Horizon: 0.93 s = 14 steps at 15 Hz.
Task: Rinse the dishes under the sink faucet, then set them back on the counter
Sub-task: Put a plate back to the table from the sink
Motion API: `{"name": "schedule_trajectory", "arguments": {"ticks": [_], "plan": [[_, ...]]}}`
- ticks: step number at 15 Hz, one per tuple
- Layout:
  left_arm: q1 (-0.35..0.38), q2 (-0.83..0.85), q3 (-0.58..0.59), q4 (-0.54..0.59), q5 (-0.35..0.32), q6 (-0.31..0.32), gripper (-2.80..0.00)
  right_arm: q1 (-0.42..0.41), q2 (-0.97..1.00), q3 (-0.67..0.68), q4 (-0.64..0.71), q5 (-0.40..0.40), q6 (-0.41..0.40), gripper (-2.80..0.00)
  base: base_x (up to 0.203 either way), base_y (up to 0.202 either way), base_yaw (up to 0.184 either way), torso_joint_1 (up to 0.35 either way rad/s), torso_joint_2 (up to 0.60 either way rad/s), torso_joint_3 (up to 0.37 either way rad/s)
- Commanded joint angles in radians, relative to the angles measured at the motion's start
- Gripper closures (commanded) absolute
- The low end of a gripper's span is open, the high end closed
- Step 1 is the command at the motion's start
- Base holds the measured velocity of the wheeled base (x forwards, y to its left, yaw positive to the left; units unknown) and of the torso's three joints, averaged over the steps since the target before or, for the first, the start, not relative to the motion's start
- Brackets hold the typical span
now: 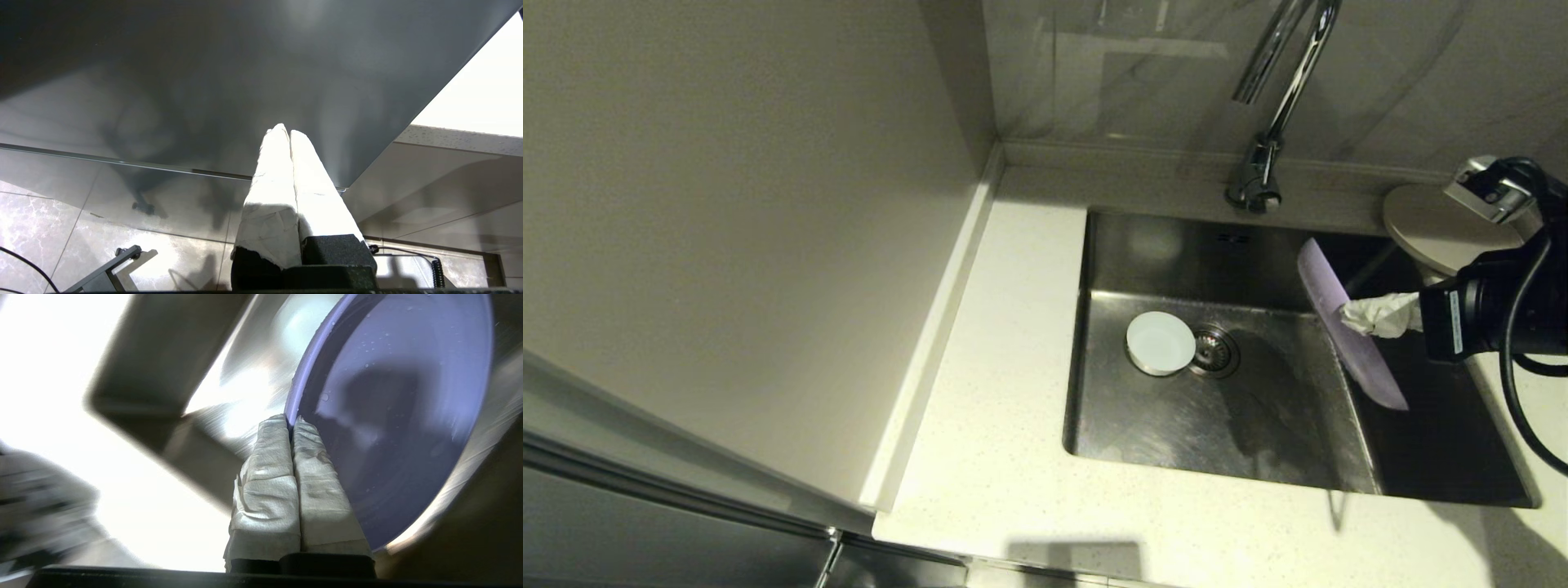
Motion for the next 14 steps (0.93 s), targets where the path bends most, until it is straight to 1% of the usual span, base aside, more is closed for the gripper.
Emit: {"name": "schedule_trajectory", "arguments": {"ticks": [1,5,7,8,10,12,14], "plan": [[-0.001,-0.003,0.0,0.0,0.0,-0.001,0.0,-0.024,-0.067,0.079,-0.135,-0.005,-0.151,0.0,0.0,0.0,0.0,0.0,0.0,0.0],[0.0,-0.003,0.0,0.0,0.0,-0.001,0.0,-0.04,-0.151,0.167,-0.188,-0.009,-0.398,0.0,0.0,0.0,0.0,0.0,0.0,0.0],[0.0,-0.003,0.0,0.0,0.0,-0.001,0.0,-0.079,-0.168,0.226,-0.292,-0.016,-0.512,0.0,0.0,0.0,0.0,0.0,0.0,0.0],[0.0,-0.003,0.0,0.0,0.0,0.0,0.0,-0.102,-0.185,0.253,-0.323,-0.028,-0.551,0.0,0.0,0.0,0.0,0.0,0.0,0.0],[0.0,-0.003,0.0,0.0,0.0,0.0,0.0,-0.121,-0.222,0.297,-0.325,-0.055,-0.577,0.0,0.0,0.0,0.0,0.0,0.0,0.0],[-0.001,-0.003,0.0,0.0,0.0,-0.001,0.0,-0.131,-0.228,0.347,-0.323,-0.082,-0.577,0.0,0.0,0.0,0.0,0.0,0.0,0.0],[0.0,-0.003,0.0,0.0,0.0,-0.001,0.0,-0.167,-0.21,0.377,-0.323,-0.106,-0.58,0.0,0.0,0.0,0.0,0.0,0.0,0.0]]}}
